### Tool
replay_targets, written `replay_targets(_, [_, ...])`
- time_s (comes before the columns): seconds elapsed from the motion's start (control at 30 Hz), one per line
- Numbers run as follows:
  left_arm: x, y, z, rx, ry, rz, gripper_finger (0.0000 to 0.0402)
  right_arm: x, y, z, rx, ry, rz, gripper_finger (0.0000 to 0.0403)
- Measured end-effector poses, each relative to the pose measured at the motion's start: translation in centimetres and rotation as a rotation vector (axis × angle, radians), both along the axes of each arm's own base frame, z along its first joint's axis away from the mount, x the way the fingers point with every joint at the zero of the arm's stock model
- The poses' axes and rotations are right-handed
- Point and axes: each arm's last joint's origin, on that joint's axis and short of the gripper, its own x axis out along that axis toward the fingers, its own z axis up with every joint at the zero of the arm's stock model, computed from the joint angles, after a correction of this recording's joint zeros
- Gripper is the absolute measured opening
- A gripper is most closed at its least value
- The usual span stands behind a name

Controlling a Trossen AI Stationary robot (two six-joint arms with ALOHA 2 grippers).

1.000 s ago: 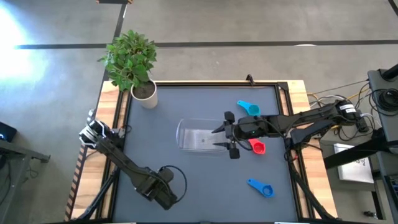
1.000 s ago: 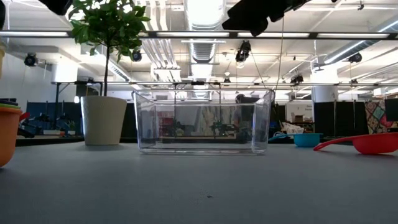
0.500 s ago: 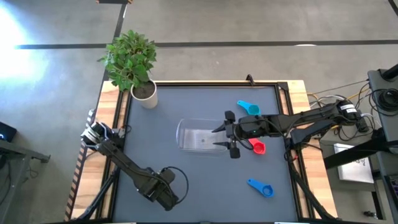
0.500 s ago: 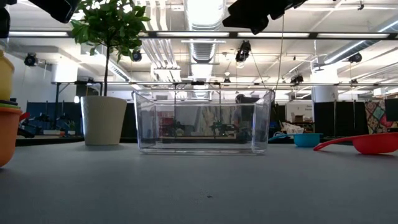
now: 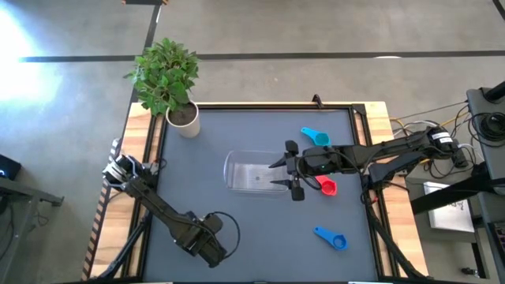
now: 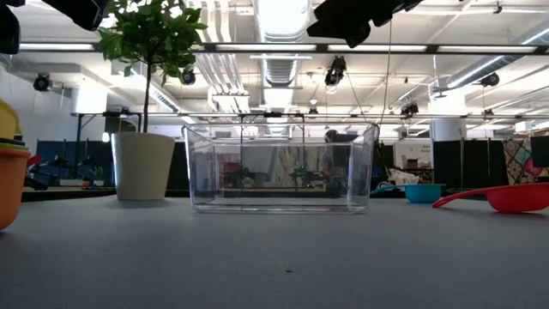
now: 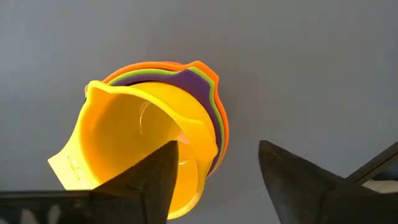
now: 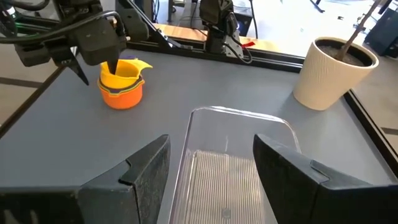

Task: Nest measuring cups in basket
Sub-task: Stack the yellow measuring cup on top of the violet measuring cup

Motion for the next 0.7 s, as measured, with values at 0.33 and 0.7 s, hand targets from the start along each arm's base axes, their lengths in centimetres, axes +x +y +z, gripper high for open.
replay_targets(0.33, [0.5, -0.4, 2.4, 0.047, -0.073, -0.066, 0.0220, 0.1, 0.0, 0.7, 0.002, -0.020, 0.000, 0.0219])
replay_targets(0.7, [-2.6, -3.0, 5.7, 0.337, -0.287, -0.103, 0.0181, 0.1, 0.0, 0.6, 0.001, -0.005, -0.001, 0.0219])
